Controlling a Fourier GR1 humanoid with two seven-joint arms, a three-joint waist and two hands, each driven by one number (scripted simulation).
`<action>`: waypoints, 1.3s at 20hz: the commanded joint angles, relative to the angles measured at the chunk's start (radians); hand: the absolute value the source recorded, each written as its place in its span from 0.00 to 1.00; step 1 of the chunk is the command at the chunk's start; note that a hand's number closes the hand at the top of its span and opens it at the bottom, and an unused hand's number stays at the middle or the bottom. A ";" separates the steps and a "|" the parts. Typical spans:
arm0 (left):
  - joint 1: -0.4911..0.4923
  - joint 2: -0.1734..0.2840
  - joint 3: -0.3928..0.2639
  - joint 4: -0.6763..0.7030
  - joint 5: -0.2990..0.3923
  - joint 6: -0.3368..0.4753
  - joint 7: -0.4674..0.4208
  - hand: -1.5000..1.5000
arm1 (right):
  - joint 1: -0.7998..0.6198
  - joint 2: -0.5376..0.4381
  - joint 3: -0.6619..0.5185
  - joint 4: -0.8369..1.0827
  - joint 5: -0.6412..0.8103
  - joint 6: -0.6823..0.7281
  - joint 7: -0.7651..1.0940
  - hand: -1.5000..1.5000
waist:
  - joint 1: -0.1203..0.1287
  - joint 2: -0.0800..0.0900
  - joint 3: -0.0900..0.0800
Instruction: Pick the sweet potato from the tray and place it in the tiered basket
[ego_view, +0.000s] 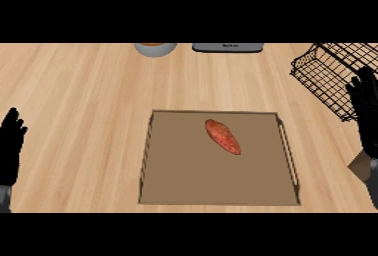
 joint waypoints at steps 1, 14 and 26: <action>0.045 -0.052 -0.022 -0.042 0.011 -0.034 -0.053 0.50 | -0.046 -0.022 -0.002 -0.049 0.003 0.035 -0.004 1.00 | 0.026 0.017 0.039; 0.046 -0.307 -0.263 0.047 -0.114 -0.031 -0.198 0.50 | -0.322 0.179 -0.036 0.385 -0.017 0.072 -0.210 0.00 | 0.034 0.026 0.041; 0.053 -0.309 -0.238 0.063 -0.117 -0.047 -0.196 0.50 | -0.379 -0.136 0.303 0.086 0.157 0.426 0.345 0.00 | 0.011 0.013 0.036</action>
